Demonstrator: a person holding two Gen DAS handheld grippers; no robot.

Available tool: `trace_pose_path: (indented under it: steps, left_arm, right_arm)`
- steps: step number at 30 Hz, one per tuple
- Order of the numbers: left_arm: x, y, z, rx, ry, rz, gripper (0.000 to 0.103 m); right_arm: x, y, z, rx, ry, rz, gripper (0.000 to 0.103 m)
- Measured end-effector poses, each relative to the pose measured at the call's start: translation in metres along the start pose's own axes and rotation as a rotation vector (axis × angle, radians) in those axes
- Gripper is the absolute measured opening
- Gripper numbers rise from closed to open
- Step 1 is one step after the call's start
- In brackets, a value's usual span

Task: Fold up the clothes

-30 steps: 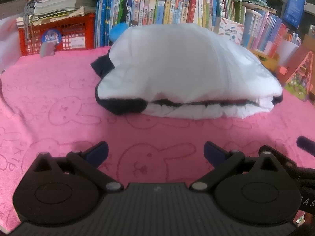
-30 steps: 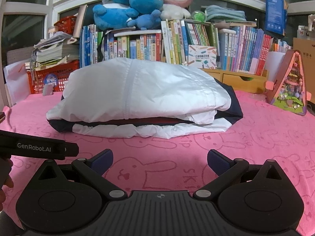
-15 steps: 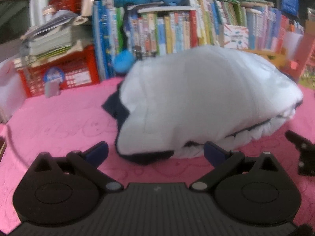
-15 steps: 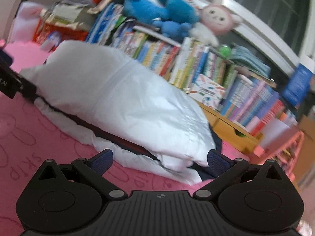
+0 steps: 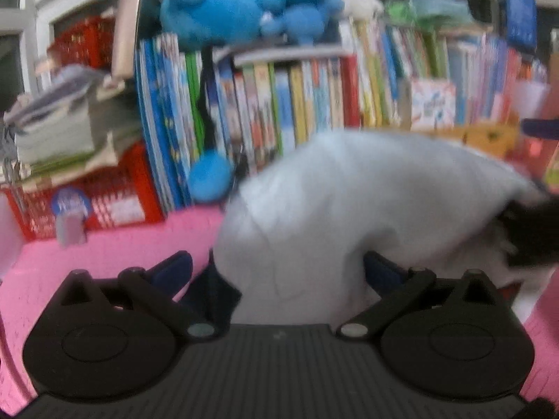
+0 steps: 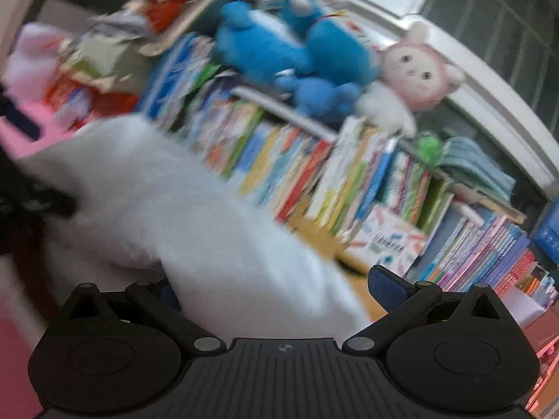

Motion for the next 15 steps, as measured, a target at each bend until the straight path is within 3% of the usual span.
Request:
trace_pose_path:
  steps: [3, 4, 6, 7, 10, 12, 15]
  left_arm:
    - [0.018, 0.003, 0.030, -0.022, 0.201, 0.076, 0.103]
    - [0.015, 0.009, 0.036, -0.055, 0.210, 0.069, 0.103]
    - [0.004, 0.020, 0.045, -0.136, 0.175, 0.031, 0.103]
    - [-0.004, 0.022, 0.040, -0.130, 0.139, 0.020, 0.103]
    - [-0.027, 0.016, 0.005, -0.013, 0.030, 0.010, 0.103]
    - [-0.029, 0.003, -0.023, 0.119, 0.039, 0.044, 0.103]
    - [-0.025, -0.014, -0.039, 0.165, 0.023, 0.084, 0.103]
  right_arm:
    - [-0.021, -0.010, 0.014, -0.063, -0.002, 0.001, 0.103]
    - [-0.027, -0.011, 0.017, -0.077, -0.006, -0.004, 0.103]
    - [-0.036, -0.012, 0.022, -0.100, -0.007, -0.017, 0.103]
    - [-0.036, -0.012, 0.025, -0.111, -0.011, -0.015, 0.103]
    - [-0.021, -0.012, 0.033, -0.125, -0.022, 0.013, 0.103]
    - [-0.012, -0.007, 0.041, -0.072, 0.005, 0.037, 0.103]
    - [-0.014, 0.013, 0.057, -0.005, 0.074, 0.005, 0.103]
Point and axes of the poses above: each gripper's, at about its wrist camera, not at the fingertips, and x roughly against the way its jaws point, z to its right, y to its underside, the point moved 10 cm from there along -x, roughly the way its jaws point, and after that the axes turned 11 degrees about -x, right-handed, at the moved point
